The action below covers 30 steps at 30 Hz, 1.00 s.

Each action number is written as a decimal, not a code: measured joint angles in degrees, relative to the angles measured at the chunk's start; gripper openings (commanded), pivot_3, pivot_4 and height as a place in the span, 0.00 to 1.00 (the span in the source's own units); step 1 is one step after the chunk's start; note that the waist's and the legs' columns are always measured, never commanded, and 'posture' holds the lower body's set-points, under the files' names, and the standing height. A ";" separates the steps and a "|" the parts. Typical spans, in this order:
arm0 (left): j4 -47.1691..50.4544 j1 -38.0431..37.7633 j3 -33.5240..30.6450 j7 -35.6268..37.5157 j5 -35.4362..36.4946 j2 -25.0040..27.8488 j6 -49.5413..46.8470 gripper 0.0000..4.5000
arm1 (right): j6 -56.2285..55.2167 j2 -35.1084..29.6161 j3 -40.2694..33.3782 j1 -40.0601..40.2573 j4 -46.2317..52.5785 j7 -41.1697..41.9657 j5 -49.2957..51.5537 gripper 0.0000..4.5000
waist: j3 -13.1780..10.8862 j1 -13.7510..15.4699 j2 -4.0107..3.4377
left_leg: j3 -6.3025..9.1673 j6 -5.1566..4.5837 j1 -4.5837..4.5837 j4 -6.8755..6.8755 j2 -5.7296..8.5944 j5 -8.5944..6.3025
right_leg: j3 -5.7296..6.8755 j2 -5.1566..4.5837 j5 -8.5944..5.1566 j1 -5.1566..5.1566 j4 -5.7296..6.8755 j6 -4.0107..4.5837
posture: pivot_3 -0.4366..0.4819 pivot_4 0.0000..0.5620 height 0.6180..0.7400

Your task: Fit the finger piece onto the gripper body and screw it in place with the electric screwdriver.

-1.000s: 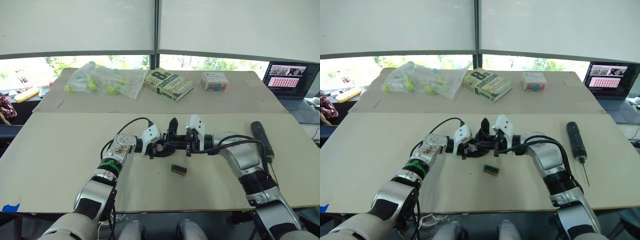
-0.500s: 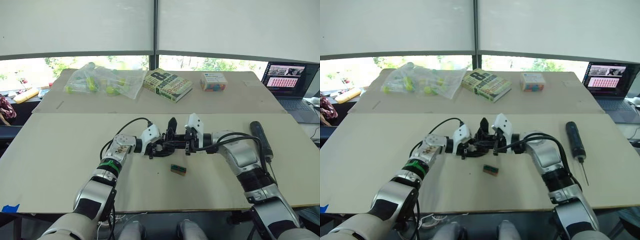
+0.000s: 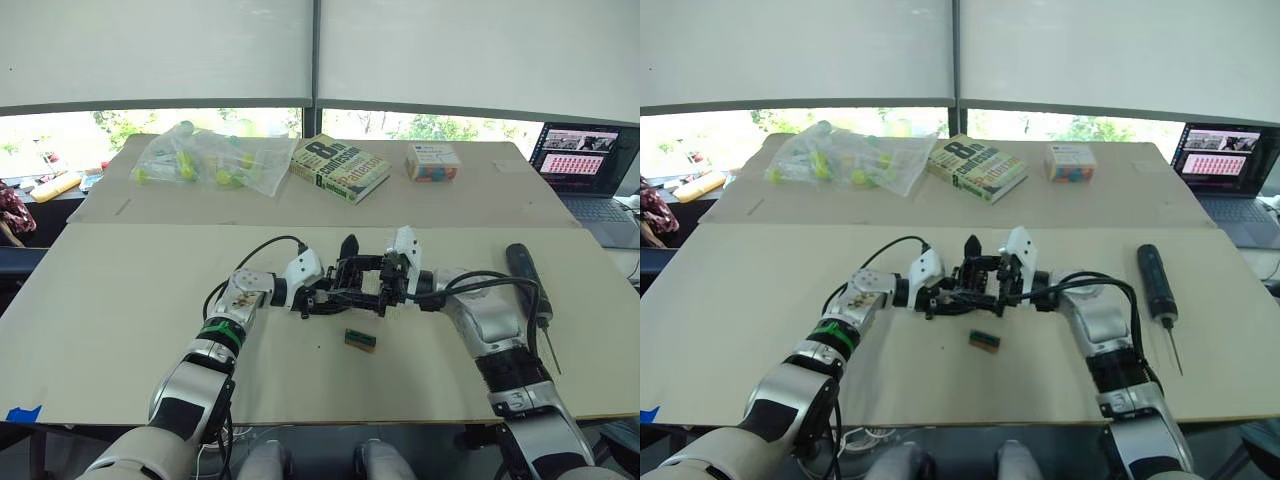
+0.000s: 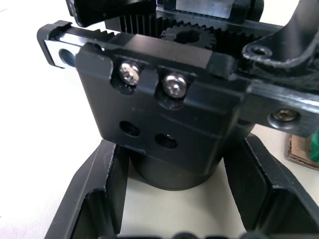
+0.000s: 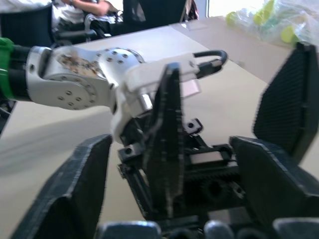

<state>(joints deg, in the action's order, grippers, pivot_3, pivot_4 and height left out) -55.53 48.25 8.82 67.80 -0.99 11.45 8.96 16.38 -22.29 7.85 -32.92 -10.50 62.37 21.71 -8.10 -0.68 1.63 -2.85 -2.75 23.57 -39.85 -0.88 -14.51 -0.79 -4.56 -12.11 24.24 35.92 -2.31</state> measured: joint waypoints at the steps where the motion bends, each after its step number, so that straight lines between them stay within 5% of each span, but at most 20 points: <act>1: 0.00 0.00 0.04 0.00 0.00 -0.05 0.01 0.51 | 0.00 0.03 -0.22 0.00 0.47 0.08 0.20 0.99 | 0.00 0.01 0.00 | 0.00 0.00 0.00 0.00 0.00 0.00 | 0.00 0.00 0.00 0.00 0.00 0.00 | 0.48 0.27 1.00; 8: 0.00 0.00 0.06 0.07 0.14 -0.13 -0.10 0.51 | 0.43 0.03 -1.60 1.03 6.33 1.10 3.34 0.99 | 0.00 0.06 0.00 | 0.00 0.00 0.03 0.01 0.00 0.00 | 0.02 -0.01 0.00 0.00 -0.04 0.00 | 0.48 0.27 1.00; 13: 0.86 -0.85 -0.08 0.40 1.01 -0.48 -0.79 0.99 | 1.42 -0.11 -3.24 1.01 9.20 0.55 5.13 1.00 | 0.00 0.16 0.00 | 0.00 0.00 0.03 0.01 0.00 0.00 | 0.02 -0.02 0.00 -0.01 -0.04 0.00 | 0.48 0.27 1.00; 21: 7.30 -4.53 -1.44 0.45 3.85 1.78 -4.78 0.99 | 5.59 -2.41 -8.00 0.98 17.64 -2.73 10.57 1.00 | -0.03 -0.22 -0.02 | 0.01 0.00 0.04 0.06 -0.06 0.00 | 0.01 -0.01 0.00 0.08 0.00 0.00 | 0.48 0.27 1.00; 30: 26.21 -18.68 -6.97 5.71 11.80 16.11 -12.95 0.99 | 11.65 -12.77 -22.14 15.28 28.47 -9.23 15.75 1.00 | -0.05 0.18 -0.04 | 0.02 0.02 0.06 0.16 -0.04 -0.01 | 0.11 -0.54 -0.04 0.10 -0.06 0.08 | 0.48 0.27 1.00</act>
<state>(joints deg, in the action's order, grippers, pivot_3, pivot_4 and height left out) -29.32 29.57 1.85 73.51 10.81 27.56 -3.99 28.03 -35.05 -14.29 -17.63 17.97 53.14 37.46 -8.16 -0.51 1.60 -2.83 -2.73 23.63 -39.70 -0.92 -14.52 -0.68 -5.10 -12.15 24.34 35.86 -2.23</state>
